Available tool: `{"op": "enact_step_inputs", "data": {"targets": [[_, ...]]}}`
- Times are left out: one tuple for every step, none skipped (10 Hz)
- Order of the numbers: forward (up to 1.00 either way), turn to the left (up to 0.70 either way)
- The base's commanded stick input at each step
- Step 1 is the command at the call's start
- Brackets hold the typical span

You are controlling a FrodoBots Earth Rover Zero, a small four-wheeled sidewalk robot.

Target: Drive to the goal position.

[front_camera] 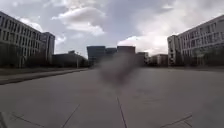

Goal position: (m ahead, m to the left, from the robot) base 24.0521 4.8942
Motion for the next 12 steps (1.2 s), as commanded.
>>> {"op": "enact_step_inputs", "data": {"targets": [[0.7,0.0],[0.7,0.0],[0.7,0.0],[0.7,0.0],[0.7,0.0],[0.7,0.0],[0.7,0.0],[0.7,0.0],[0.7,0.0],[0.7,0.0],[0.7,0.0],[0.7,0.0]]}}
